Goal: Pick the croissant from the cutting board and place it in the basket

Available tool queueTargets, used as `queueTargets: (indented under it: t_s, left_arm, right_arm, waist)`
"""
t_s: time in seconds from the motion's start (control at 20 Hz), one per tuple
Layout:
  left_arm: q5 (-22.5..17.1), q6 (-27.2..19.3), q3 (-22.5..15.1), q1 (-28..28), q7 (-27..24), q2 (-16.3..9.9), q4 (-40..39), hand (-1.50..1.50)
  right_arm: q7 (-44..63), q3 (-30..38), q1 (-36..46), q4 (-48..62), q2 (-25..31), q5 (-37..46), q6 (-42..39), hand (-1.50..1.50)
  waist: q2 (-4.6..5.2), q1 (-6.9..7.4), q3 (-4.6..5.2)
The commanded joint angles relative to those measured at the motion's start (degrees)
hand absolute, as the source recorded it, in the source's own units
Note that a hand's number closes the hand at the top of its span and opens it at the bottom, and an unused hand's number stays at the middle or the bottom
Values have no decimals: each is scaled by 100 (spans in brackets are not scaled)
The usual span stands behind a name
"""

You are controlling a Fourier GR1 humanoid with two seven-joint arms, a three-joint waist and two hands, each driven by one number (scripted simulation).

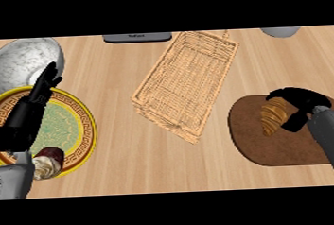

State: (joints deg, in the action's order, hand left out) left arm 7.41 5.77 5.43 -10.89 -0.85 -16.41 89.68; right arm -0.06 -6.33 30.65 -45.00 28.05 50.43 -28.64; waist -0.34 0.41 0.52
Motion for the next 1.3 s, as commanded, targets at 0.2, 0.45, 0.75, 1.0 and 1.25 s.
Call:
queueTargets:
  t_s: [0.2, 0.45, 0.75, 1.0, 1.25]
  left_arm:
    - [96, 49, -30, -156, 314, 48, 155, 0]
    - [-28, 195, 225, -308, 65, -96, -248, 0]
    - [175, -85, 46, -29, 269, 164, 136, 0]
    - [68, 61, 257, -186, 337, -66, -48, 0]
    - [153, -51, 195, 111, 136, 62, 74, 0]
  right_arm:
    - [-496, -191, 86, 583, -270, 490, 610, 150]
    - [-799, -126, 419, 921, -281, 676, 1058, 150]
    - [642, 489, -551, 62, -205, 642, 2305, 150]
    - [1582, 996, -926, -818, 4, 607, 3026, 150]
    - [1548, 1580, -834, -2204, -231, -1, 3767, 150]
  waist:
    - [42, -2, -54]
    - [55, 9, -54]
    - [-11, -211, -49]
    - [-26, -290, -42]
    - [-86, -345, -39]
